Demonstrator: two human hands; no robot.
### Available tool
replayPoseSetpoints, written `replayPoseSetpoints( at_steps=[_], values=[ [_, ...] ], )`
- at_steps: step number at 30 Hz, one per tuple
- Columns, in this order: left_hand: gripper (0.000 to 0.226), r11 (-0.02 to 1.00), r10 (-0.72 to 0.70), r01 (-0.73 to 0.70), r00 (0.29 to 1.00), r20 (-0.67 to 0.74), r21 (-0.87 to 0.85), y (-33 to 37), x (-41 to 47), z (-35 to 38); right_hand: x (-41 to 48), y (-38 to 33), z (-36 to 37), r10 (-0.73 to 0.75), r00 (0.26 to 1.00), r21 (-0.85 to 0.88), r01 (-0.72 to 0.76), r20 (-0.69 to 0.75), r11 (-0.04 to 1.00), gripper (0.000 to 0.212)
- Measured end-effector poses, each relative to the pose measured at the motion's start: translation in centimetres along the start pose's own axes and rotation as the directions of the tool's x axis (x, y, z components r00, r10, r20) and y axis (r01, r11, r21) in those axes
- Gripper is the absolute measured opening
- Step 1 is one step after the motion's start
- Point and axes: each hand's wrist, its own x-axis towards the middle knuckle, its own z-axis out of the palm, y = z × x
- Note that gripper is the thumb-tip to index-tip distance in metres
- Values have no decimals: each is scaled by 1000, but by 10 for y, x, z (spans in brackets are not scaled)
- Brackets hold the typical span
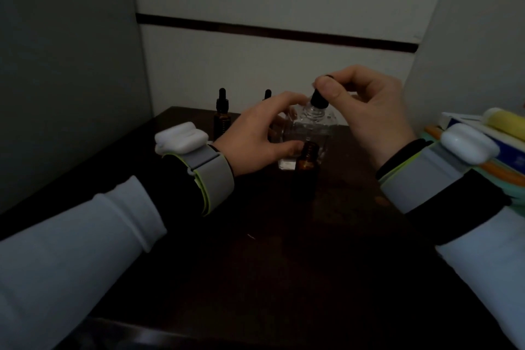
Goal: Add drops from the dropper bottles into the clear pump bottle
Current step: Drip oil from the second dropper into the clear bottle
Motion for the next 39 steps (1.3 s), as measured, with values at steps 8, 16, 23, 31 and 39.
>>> replayPoseSetpoints(
  at_steps=[8,16,23,31,39],
  values=[
    [59,1000,5,-5,1000,-7,-4,-3,0,1,1,0,0,2,1000,13,-3,24,1000,7],
    [60,999,26,-26,1000,-4,-20,0,0,0,-3,1,3,39,998,53,-42,56,998,1],
    [58,992,118,-119,991,-63,-27,-9,7,8,0,7,2,28,998,19,-29,50,999,12],
    [58,998,55,-57,998,-32,-41,-7,1,3,-2,8,6,-23,997,97,16,68,995,8],
    [58,999,37,-37,999,-13,-33,-1,-1,1,-3,5,5,-19,998,124,11,59,992,11]
  ],
)
